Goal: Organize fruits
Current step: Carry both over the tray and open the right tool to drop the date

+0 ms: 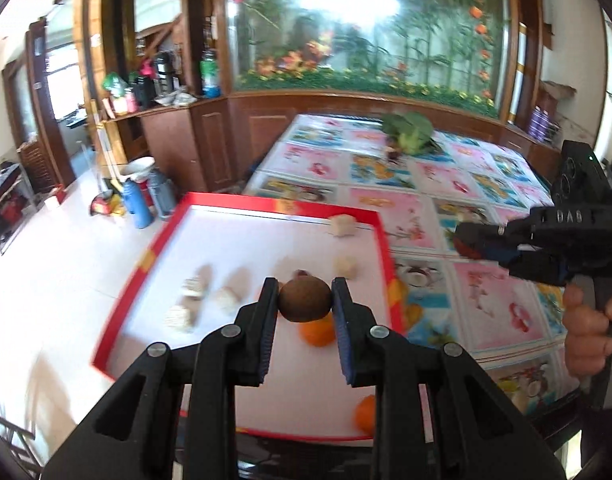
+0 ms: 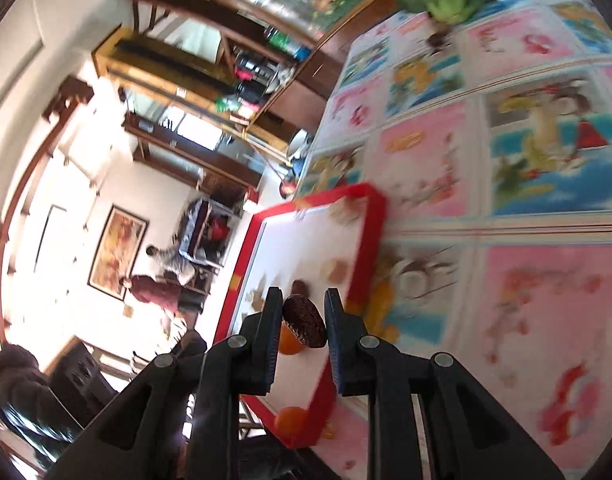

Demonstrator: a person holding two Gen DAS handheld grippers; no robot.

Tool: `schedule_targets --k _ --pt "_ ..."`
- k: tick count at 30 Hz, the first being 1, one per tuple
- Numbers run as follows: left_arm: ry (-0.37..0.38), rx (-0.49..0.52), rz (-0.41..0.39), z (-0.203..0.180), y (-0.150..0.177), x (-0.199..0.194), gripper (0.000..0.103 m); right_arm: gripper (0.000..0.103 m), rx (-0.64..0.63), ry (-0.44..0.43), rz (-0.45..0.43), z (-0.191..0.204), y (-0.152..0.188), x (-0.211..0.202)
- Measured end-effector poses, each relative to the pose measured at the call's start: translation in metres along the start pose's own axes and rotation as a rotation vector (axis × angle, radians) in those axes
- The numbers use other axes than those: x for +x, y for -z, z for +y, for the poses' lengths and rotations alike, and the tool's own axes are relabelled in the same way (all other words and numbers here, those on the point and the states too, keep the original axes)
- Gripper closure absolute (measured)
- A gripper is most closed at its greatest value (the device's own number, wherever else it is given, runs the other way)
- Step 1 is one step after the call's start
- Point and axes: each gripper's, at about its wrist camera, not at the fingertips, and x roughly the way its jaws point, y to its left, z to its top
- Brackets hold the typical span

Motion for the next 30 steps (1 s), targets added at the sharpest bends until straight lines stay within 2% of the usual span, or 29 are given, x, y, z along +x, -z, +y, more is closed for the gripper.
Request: schedule_targets --k 4,8,14,20,22,24,28,30 --pt "-0.043 -0.048 -0.033 0.026 -0.005 -0.011 0.074 0.083 -0.086 -0.001 0.041 0.037 0.001 0.029" --pt "-0.092 -0.083 -0.082 0.051 -0.016 -0.026 0.074 0.083 -0.17 -0.004 0.042 0.07 0.002 0.047" --pt "-0.141 -0.122 -0.14 0.078 -0.032 -0.037 0.074 0.083 -0.233 -0.025 -0.02 0.106 -0.01 0.037" --pt "-0.129 -0.129 -0.186 0.092 -0.043 -0.042 0.074 0.083 -0.28 -0.01 -0.114 0.125 -0.025 0.024" --pt "-0.116 -0.135 -0.182 0.096 -0.045 -0.038 0.074 0.083 -0.289 -0.004 -0.115 0.122 -0.026 0.027" --pt "-0.115 -0.133 -0.166 0.096 -0.044 -0.028 0.074 0.083 -0.295 0.038 -0.108 0.116 -0.027 0.041" --pt "-0.102 -0.143 -0.078 0.096 -0.033 0.007 0.074 0.083 -0.275 0.101 -0.045 0.093 -0.021 0.078" --pt "-0.092 -0.147 -0.011 0.097 -0.025 0.031 0.074 0.083 -0.282 0.144 -0.022 0.085 -0.018 0.096"
